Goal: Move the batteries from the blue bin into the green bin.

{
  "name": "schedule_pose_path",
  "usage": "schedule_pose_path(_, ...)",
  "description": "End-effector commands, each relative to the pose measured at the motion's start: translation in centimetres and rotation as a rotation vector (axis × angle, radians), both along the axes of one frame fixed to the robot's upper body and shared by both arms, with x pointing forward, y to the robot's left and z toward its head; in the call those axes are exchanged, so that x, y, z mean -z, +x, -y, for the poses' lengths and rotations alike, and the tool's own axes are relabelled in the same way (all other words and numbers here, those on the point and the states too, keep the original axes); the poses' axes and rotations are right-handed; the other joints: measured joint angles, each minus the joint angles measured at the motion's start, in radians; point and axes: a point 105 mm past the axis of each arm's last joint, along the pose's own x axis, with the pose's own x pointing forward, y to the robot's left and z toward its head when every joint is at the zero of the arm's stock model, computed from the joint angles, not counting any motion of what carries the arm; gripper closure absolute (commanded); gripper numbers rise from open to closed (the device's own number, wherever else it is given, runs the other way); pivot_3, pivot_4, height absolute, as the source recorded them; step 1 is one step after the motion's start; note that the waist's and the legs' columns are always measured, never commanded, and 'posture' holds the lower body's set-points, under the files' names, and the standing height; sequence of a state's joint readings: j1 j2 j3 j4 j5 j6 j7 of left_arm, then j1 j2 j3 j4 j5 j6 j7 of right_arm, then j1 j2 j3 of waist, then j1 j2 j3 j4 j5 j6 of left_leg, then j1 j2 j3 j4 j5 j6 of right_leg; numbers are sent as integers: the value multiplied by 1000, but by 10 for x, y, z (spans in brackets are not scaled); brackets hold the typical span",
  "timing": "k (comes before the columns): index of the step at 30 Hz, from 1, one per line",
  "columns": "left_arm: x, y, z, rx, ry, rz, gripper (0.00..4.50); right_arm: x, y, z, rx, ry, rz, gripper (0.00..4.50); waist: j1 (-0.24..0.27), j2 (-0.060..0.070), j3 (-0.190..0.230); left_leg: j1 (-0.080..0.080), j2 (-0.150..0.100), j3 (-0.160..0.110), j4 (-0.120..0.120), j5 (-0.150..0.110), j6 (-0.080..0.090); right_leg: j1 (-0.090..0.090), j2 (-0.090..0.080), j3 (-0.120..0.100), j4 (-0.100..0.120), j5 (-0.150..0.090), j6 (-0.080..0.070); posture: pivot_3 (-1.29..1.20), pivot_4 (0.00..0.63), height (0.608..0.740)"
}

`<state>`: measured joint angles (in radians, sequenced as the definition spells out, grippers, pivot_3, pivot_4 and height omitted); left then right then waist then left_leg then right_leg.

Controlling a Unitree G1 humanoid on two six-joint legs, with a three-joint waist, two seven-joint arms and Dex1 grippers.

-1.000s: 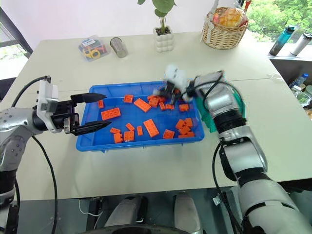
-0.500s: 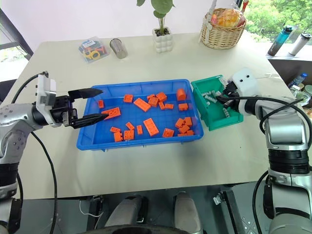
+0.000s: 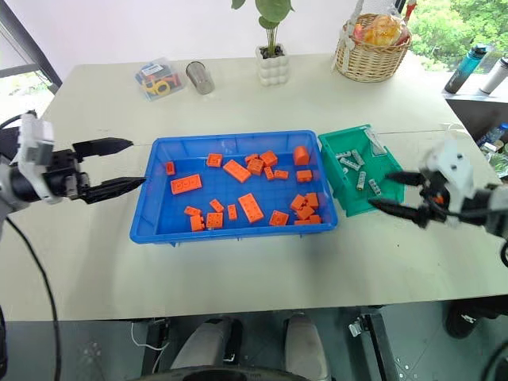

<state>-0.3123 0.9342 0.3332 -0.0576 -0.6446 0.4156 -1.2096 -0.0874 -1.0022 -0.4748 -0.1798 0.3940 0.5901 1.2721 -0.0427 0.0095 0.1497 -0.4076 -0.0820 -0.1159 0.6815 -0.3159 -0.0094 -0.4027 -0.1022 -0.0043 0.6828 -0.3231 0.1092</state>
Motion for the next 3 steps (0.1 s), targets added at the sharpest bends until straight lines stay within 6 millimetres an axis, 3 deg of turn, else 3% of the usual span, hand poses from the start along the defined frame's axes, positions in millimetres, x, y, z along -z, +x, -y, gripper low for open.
schedule_pose_path(1, -11, -6, -9, -24, 18, 45, 0, -20, -4, 13, -5, -1, 70, 1064, 0, 0, 0, 0, 0, 0, 1, 0, 0, 1, 0, 0, -1, 0, 0, 0, 150, 737)
schedule_pose_path(3, -11, -8, -10, -25, 23, 48, 0, -20, 1, 20, 25, -4, 84, 1064, 1, 0, 0, 2, 0, 1, 2, 0, 0, 4, 0, 0, -3, 0, 0, 0, 150, 737)
